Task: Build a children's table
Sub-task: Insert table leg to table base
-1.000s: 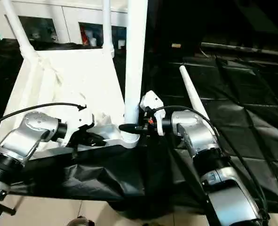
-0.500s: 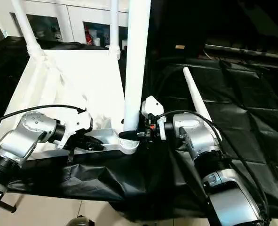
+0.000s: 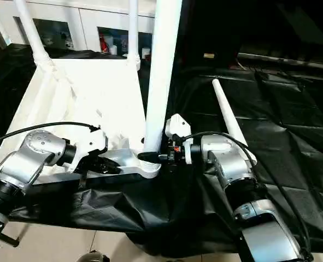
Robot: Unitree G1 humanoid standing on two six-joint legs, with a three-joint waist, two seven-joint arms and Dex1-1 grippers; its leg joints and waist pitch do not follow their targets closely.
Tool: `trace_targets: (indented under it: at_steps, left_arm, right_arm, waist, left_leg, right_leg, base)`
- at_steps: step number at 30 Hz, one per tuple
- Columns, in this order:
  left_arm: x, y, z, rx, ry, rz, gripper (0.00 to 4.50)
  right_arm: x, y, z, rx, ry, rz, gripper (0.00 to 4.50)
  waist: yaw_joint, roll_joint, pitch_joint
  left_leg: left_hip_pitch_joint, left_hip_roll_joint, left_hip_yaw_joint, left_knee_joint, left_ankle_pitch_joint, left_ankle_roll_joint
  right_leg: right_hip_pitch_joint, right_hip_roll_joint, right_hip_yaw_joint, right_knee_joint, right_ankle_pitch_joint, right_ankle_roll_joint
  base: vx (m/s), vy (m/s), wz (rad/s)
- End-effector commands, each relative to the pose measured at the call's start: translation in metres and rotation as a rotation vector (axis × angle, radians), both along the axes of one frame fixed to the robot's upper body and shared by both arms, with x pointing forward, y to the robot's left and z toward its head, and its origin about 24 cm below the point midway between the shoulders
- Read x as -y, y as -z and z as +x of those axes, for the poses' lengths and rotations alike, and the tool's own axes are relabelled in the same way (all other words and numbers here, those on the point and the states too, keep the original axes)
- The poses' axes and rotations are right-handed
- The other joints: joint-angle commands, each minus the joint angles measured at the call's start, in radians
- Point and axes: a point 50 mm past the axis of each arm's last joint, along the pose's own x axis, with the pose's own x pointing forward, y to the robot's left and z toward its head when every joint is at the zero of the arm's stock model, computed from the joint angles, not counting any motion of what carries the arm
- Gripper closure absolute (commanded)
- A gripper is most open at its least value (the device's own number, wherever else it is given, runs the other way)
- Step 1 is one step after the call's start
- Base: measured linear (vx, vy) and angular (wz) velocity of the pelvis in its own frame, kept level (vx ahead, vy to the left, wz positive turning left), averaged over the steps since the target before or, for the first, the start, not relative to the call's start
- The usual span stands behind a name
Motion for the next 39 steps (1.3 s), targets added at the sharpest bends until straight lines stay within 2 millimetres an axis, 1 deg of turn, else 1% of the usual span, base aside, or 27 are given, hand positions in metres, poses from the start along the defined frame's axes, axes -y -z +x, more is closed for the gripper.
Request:
trace_targets:
  at_steps: [1, 5, 7, 11, 12, 13, 15, 16, 17, 18, 21, 23, 24, 25, 26, 27, 28, 29, 30, 31, 32, 33, 34, 35, 36, 37, 39]
  left_arm:
    - [0.013, -0.016, 0.005, 0.069, 0.045, -0.045, 4.50]
    - [0.014, -0.016, 0.012, 0.072, -0.061, -0.054, 4.50]
    - [0.015, -0.016, 0.015, 0.081, -0.094, -0.053, 4.50]
    - [0.023, -0.015, 0.027, 0.117, -0.233, -0.041, 4.50]
    - [0.023, -0.015, 0.027, 0.117, -0.233, -0.041, 4.50]
    - [0.034, -0.014, 0.033, 0.129, -0.328, -0.035, 4.50]
    - [0.045, -0.013, 0.037, 0.140, -0.398, -0.026, 4.50]
    - [0.052, -0.012, 0.038, 0.148, -0.425, -0.022, 4.50]
    - [0.061, -0.012, 0.038, 0.155, -0.438, -0.016, 4.50]
    - [0.069, -0.011, 0.038, 0.162, -0.451, -0.018, 4.50]
    - [0.097, -0.010, 0.034, 0.169, -0.475, -0.034, 4.50]
    - [0.104, -0.008, 0.032, 0.170, -0.489, -0.035, 4.50]
    - [0.107, -0.007, 0.031, 0.169, -0.491, -0.032, 4.50]
    - [0.107, -0.006, 0.030, 0.170, -0.494, -0.030, 4.50]
    - [0.108, -0.005, 0.029, 0.167, -0.503, -0.029, 4.50]
    - [0.109, -0.005, 0.028, 0.162, -0.509, -0.030, 4.50]
    - [0.108, -0.005, 0.028, 0.163, -0.524, -0.028, 4.50]
    - [0.108, -0.005, 0.028, 0.163, -0.530, -0.027, 4.50]
    - [0.107, -0.005, 0.028, 0.164, -0.536, -0.025, 4.50]
    - [0.107, -0.004, 0.028, 0.165, -0.542, -0.023, 4.50]
    - [0.105, -0.004, 0.029, 0.167, -0.552, -0.019, 4.50]
    - [0.103, -0.004, 0.030, 0.169, -0.558, -0.016, 4.50]
    - [0.101, -0.005, 0.031, 0.173, -0.568, -0.013, 4.50]
    - [0.100, -0.006, 0.032, 0.173, -0.569, -0.012, 4.50]
    - [0.100, -0.006, 0.032, 0.173, -0.570, -0.012, 4.50]
    - [0.099, -0.006, 0.031, 0.172, -0.569, -0.012, 4.50]
    - [0.099, -0.006, 0.031, 0.173, -0.569, -0.011, 4.50]
  right_arm:
    - [0.011, 0.047, -0.014, -0.155, 0.075, -0.161, 2.60]
    - [0.015, 0.052, 0.002, -0.112, 0.368, -0.155, 2.60]
    - [0.015, 0.054, 0.004, -0.114, 0.428, -0.152, 2.60]
    - [0.008, 0.062, 0.013, -0.155, 0.661, -0.133, 2.60]
    - [0.008, 0.062, 0.013, -0.155, 0.661, -0.133, 2.60]
    - [0.001, 0.065, 0.017, -0.196, 0.779, -0.124, 2.60]
    - [-0.005, 0.067, 0.020, -0.229, 0.864, -0.121, 2.61]
    - [-0.010, 0.068, 0.021, -0.251, 0.905, -0.116, 2.61]
    - [-0.016, 0.068, 0.021, -0.281, 0.934, -0.104, 2.61]
    - [-0.020, 0.069, 0.022, -0.295, 0.954, -0.104, 2.61]
    - [-0.037, 0.068, 0.022, -0.311, 0.975, -0.118, 2.61]
    - [-0.042, 0.068, 0.022, -0.307, 0.979, -0.126, 2.61]
    - [-0.044, 0.068, 0.022, -0.309, 0.983, -0.129, 2.61]
    - [-0.045, 0.068, 0.022, -0.310, 0.984, -0.131, 2.61]
    - [-0.046, 0.068, 0.022, -0.309, 0.987, -0.138, 2.61]
    - [-0.047, 0.068, 0.022, -0.306, 0.989, -0.146, 2.61]
    - [-0.048, 0.068, 0.022, -0.306, 0.998, -0.153, 2.61]
    - [-0.048, 0.068, 0.022, -0.306, 1.001, -0.155, 2.61]
    - [-0.049, 0.068, 0.022, -0.307, 1.004, -0.156, 2.61]
    - [-0.049, 0.068, 0.022, -0.307, 1.007, -0.156, 2.61]
    - [-0.050, 0.068, 0.022, -0.308, 1.009, -0.157, 2.61]
    - [-0.051, 0.068, 0.022, -0.308, 1.010, -0.157, 2.61]
    - [-0.051, 0.068, 0.022, -0.309, 1.009, -0.157, 2.61]
    - [-0.052, 0.068, 0.022, -0.309, 1.006, -0.159, 2.61]
    - [-0.052, 0.067, 0.022, -0.306, 1.001, -0.162, 2.61]
    - [-0.053, 0.067, 0.023, -0.303, 0.997, -0.164, 2.61]
    - [-0.053, 0.067, 0.023, -0.301, 0.996, -0.166, 2.61]
  waist:
    - [-0.004, 0.015, -0.039]
    - [-0.017, 0.014, -0.035]
    - [-0.026, 0.015, -0.034]
    - [-0.043, 0.022, -0.040]
    - [-0.045, 0.025, -0.040]
    - [-0.047, 0.024, -0.037]
    - [-0.050, 0.026, -0.035]
    - [-0.055, 0.022, -0.031]
    - [-0.054, 0.024, -0.029]
    - [-0.058, 0.024, -0.029]
    - [-0.066, 0.027, -0.027]
    - [-0.069, 0.033, -0.020]
    - [-0.076, 0.038, -0.014]
    - [-0.077, 0.045, -0.009]
    - [-0.067, 0.056, -0.001]
    - [-0.005, 0.065, -0.007]
    - [-0.016, 0.012, -0.010]
    - [-0.013, -0.038, -0.013]
    - [-0.010, -0.036, -0.008]
    - [0.007, -0.023, -0.029]
    - [0.020, 0.008, -0.040]
    - [0.001, 0.004, -0.040]
    - [-0.008, 0.011, -0.047]
    - [-0.012, 0.012, -0.046]
    - [-0.017, 0.012, -0.041]
    - [-0.018, 0.011, -0.043]
    - [-0.020, 0.011, -0.046]
  left_leg:
    - [0.012, 0.036, -0.022, -0.087, -0.408, 0.003]
    - [0.017, 0.033, -0.030, -0.088, -0.460, -0.014]
    - [0.016, 0.032, -0.035, -0.089, -0.484, -0.024]
    - [0.007, 0.035, -0.042, -0.099, -0.485, -0.032]
    - [0.002, 0.035, -0.043, -0.103, -0.481, -0.032]
    - [0.006, 0.035, -0.043, -0.103, -0.496, -0.035]
    - [0.021, 0.032, -0.040, -0.098, -0.517, -0.038]
    - [0.024, 0.031, -0.040, -0.097, -0.527, -0.034]
    - [0.023, 0.030, -0.042, -0.096, -0.536, -0.033]
    - [0.029, 0.029, -0.041, -0.095, -0.552, -0.029]
    - [0.036, 0.033, -0.043, -0.097, -0.602, -0.024]
    - [0.041, 0.036, -0.046, -0.102, -0.648, -0.021]
    - [0.046, 0.040, -0.048, -0.110, -0.708, -0.020]
    - [0.024, 0.056, -0.055, -0.137, -0.784, -0.016]
    - [-0.005, 0.076, -0.051, -0.177, -0.852, -0.023]
    - [-0.064, 0.097, -0.012, -0.233, -0.945, -0.027]
    - [0.028, 0.058, 0.016, -0.187, -0.832, 0.007]
    - [0.080, 0.009, 0.005, -0.076, -0.673, -0.001]
    - [0.082, -0.022, -0.006, 0.059, -0.303, 0.020]
    - [-0.059, -0.010, -0.054, -0.009, -0.124, 0.020]
    - [-0.044, 0.010, -0.060, -0.057, -0.095, -0.001]
    - [-0.009, 0.017, -0.054, -0.079, -0.133, -0.002]
    - [0.006, 0.017, -0.046, -0.082, -0.171, 0.005]
    - [0.010, 0.019, -0.042, -0.084, -0.196, 0.010]
    - [0.007, 0.019, -0.036, -0.087, -0.255, 0.011]
    - [0.006, 0.020, -0.033, -0.090, -0.280, 0.011]
    - [0.001, 0.022, -0.031, -0.093, -0.262, 0.011]
  right_leg:
    - [0.025, -0.090, 0.061, -0.112, -0.573, -0.129]
    - [0.018, -0.093, 0.052, -0.128, -0.685, -0.089]
    - [0.020, -0.093, 0.044, -0.133, -0.718, -0.071]
    - [0.037, -0.093, 0.028, -0.136, -0.652, -0.071]
    - [0.040, -0.093, 0.027, -0.136, -0.617, -0.078]
    - [0.036, -0.093, 0.024, -0.138, -0.610, -0.082]
    - [0.028, -0.092, 0.019, -0.147, -0.622, -0.082]
    - [0.026, -0.092, 0.014, -0.155, -0.634, -0.076]
    - [0.026, -0.093, 0.010, -0.158, -0.648, -0.066]
    - [0.024, -0.093, 0.004, -0.165, -0.658, -0.054]
    - [0.024, -0.087, -0.011, -0.173, -0.630, -0.038]
    - [0.024, -0.084, -0.020, -0.179, -0.626, -0.028]
    - [0.029, -0.075, -0.038, -0.182, -0.618, -0.015]
    - [0.056, -0.062, -0.045, -0.149, -0.574, -0.001]
    - [0.079, -0.048, -0.042, -0.093, -0.526, -0.013]
    - [0.111, -0.026, -0.005, 0.083, -0.274, -0.056]
    - [0.026, -0.038, 0.069, 0.034, -0.420, -0.039]
    - [-0.045, -0.076, 0.086, -0.101, -0.765, 0.016]
    - [-0.062, -0.165, 0.098, -0.212, -1.186, 0.040]
    - [0.099, -0.177, 0.107, -0.121, -0.960, 0.030]
    - [0.089, -0.150, 0.093, -0.106, -0.767, 0.001]
    - [0.039, -0.084, 0.067, -0.079, -0.455, -0.044]
    - [0.036, -0.071, 0.066, -0.067, -0.268, -0.101]
    - [0.034, -0.070, 0.066, -0.069, -0.241, -0.130]
    - [0.035, -0.072, 0.069, -0.077, -0.266, -0.163]
    - [0.039, -0.075, 0.067, -0.081, -0.305, -0.169]
    - [0.045, -0.078, 0.067, -0.084, -0.304, -0.164]
  base:
    - [0.000, 0.000, 0.00]
    - [0.000, 0.000, 0.00]
    - [0.000, 0.000, 0.00]
    - [-0.009, 0.010, -0.05]
    - [-0.031, 0.041, -0.20]
    - [-0.031, 0.041, -0.20]
    - [0.000, 0.000, 0.00]
    - [0.000, 0.000, 0.00]
    - [0.000, 0.000, 0.00]
    - [0.000, 0.000, 0.00]
    - [0.000, 0.000, 0.00]
    - [0.000, 0.000, 0.00]
    - [0.000, 0.000, 0.00]
    - [0.000, 0.000, 0.00]
    - [0.000, 0.000, 0.00]
    - [-0.015, -0.070, 0.19]
    - [-0.015, -0.070, 0.19]
    - [0.102, -0.152, 0.17]
    - [0.157, -0.097, -0.35]
    - [0.157, -0.097, -0.35]
    - [0.116, 0.011, -0.35]
    - [0.000, 0.000, 0.00]
    - [0.000, 0.000, 0.00]
    - [0.000, 0.000, 0.00]
    - [0.000, 0.000, 0.00]
    - [0.000, 0.000, 0.00]
    - [0.000, 0.000, 0.00]
